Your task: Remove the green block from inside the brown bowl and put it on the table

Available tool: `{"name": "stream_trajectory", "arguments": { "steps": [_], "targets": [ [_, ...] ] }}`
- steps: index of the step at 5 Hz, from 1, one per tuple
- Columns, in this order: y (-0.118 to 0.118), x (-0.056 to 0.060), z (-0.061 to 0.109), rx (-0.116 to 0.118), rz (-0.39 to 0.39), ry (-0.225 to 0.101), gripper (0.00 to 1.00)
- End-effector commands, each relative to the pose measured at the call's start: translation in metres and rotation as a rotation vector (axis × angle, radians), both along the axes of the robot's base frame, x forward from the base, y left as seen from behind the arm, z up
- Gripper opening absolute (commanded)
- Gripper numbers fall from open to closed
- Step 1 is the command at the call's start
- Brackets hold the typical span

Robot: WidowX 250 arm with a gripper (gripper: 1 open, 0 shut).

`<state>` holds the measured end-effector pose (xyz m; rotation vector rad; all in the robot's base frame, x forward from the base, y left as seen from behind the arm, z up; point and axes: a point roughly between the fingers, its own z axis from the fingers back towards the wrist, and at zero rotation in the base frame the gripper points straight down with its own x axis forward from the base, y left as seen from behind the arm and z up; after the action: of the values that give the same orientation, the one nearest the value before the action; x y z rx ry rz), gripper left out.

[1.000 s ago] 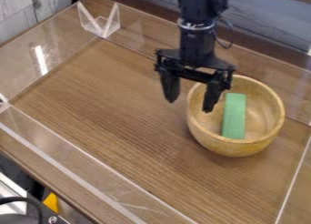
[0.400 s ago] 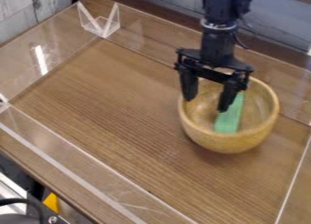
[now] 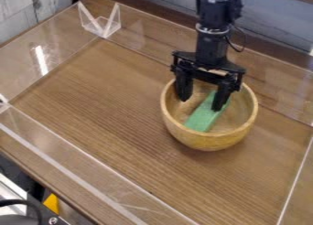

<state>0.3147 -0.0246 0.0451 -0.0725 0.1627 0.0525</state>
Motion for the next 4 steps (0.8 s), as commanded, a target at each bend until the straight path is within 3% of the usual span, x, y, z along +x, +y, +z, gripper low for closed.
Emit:
{"name": "stream_trajectory", "arguments": {
  "steps": [1,2,4],
  "targets": [
    [-0.005,0.012,0.010,0.001,0.018,-0.045,0.00],
    [-0.009,0.016,0.014,-0.001,0.034,-0.047,0.00],
    [0.024,0.027,0.054,-0.011,0.051,-0.071,0.00]
  ]
}}
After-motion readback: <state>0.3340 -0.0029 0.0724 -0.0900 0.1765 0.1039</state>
